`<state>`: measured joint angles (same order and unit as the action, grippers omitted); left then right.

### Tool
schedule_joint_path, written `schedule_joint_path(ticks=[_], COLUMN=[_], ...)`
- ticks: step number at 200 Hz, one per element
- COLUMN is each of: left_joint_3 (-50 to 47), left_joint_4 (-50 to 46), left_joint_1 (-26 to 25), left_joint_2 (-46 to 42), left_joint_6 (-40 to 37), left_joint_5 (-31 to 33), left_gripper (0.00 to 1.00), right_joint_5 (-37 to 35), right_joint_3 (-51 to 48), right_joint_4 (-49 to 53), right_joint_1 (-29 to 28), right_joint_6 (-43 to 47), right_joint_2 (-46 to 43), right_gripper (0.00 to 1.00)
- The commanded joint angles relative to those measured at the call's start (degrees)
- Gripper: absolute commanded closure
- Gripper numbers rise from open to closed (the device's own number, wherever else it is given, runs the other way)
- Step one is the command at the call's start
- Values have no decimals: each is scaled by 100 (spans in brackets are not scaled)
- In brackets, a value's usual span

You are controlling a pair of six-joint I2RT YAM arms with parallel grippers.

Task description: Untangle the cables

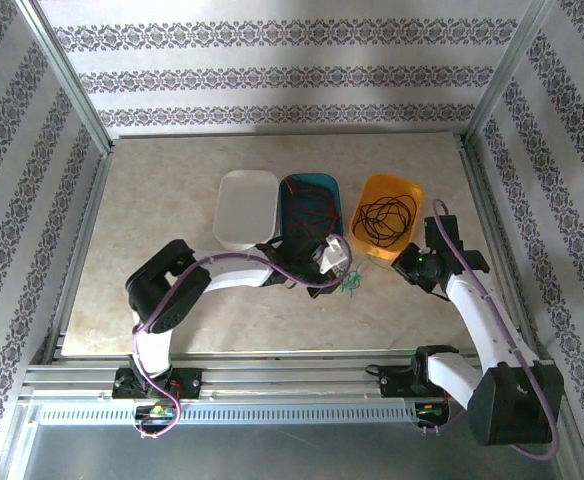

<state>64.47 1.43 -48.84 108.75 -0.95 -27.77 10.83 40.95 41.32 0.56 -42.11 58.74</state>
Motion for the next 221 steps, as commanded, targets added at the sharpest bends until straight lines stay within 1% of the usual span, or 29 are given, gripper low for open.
schedule_joint_path(ticks=[1, 19, 47, 62, 82, 104, 120, 130, 141, 145, 148, 153, 179, 194, 207, 221], left_joint_3=[-374, -652, -964, -1066, -1189, -1278, -1305, -1317, -1297, -1288, -1283, -1279, -1271, -1220, -1162, -1089], left_joint_4=[84, 57, -112, -227, -414, -784, -1087, -1261, -1395, -1427, -1439, -1444, -1391, -1429, -1452, -1436], left_joint_1=[235, 341, 469, 515, 546, 569, 569, 569, 569, 569, 569, 569, 568, 569, 569, 569], left_joint_2=[-469, -730, -1014, -1113, -1213, -1301, -1321, -1331, -1343, -1352, -1356, -1371, -1470, -1493, -1497, -1473], left_joint_6=[205, 263, 234, 174, 37, -179, -365, -464, -521, -537, -538, -538, -517, -553, -564, -534], left_joint_5=[-123, -244, -225, -165, -15, 66, 180, 242, 281, 289, 293, 303, 290, 257, 166, 128], left_gripper=[100, 100, 100, 100, 100, 100, 100, 92, 85, 81, 76, 71, 53, 47, 44, 39], right_joint_5=[-947, -1005, -680, -568, -619, -696, -684, -624, -540, -546, -559, -573, -755, -836, -801, -732], right_joint_3=[-93, -172, -250, -263, -219, -150, -97, -96, -72, -55, -46, -35, 27, 14, -14, -43], right_joint_4=[542, 619, 606, 589, 614, 639, 645, 608, 549, 536, 529, 491, 445, 417, 370, 324], right_joint_1=[467, 948, 1502, 1649, 1808, 1984, 2010, 1964, 1784, 1664, 1572, 1386, 499, 190, 59, -47], right_joint_6=[-132, -114, -30, 30, 89, 153, 234, 296, 381, 399, 409, 421, 412, 379, 379, 387], right_joint_2=[-256, -386, -366, -336, -344, -385, -340, -312, -257, -241, -221, -186, 62, 210, 335, 421], right_gripper=[100, 100, 100, 100, 100, 100, 100, 100, 100, 100, 100, 100, 100, 100, 100, 100])
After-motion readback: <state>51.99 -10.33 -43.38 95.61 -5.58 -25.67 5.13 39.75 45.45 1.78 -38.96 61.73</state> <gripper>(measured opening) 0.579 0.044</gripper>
